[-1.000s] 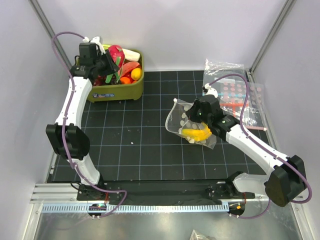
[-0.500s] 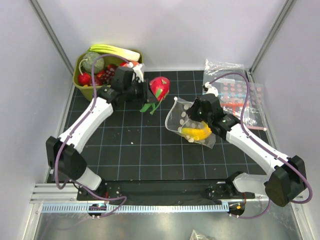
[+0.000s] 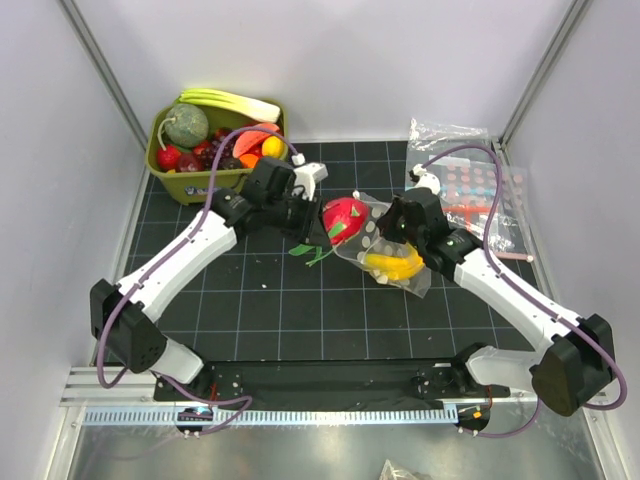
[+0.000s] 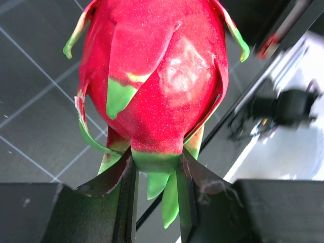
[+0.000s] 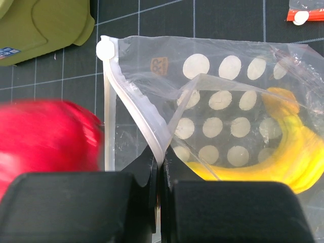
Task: Place the food in the zip-top bag and seal the zipper
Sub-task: Place the fake fruit in the zipper food storage bag.
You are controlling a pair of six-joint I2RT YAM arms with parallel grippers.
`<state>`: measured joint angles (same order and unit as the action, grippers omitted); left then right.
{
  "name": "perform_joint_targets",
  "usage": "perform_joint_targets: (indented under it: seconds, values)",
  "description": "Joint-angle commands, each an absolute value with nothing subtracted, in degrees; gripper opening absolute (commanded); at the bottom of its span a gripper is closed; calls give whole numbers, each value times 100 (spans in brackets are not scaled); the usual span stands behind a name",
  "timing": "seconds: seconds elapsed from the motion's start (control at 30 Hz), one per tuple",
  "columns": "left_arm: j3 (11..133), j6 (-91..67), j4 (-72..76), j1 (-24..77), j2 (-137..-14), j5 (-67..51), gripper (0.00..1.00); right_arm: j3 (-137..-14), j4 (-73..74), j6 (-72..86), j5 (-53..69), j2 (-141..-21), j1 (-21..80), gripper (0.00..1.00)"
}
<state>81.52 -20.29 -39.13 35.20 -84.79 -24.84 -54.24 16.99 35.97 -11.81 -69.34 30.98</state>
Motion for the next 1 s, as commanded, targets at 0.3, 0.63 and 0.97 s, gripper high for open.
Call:
perform_joint_targets:
  seconds: [0.3, 0.63, 0.97]
  values:
    - [8552, -1231, -4588, 3691, -9220, -2637, 0, -5669, 1441, 3121, -773, -6504, 3313, 1]
    - [8209, -1336, -3964, 3691, -8754, -2804, 0, -5986, 1345, 2646, -941, -6917, 4324, 1]
    - [7998, -1415, -3490, 3691, -8596, -2742, 0, -5801, 897, 2532, -71, -6767, 4394, 1]
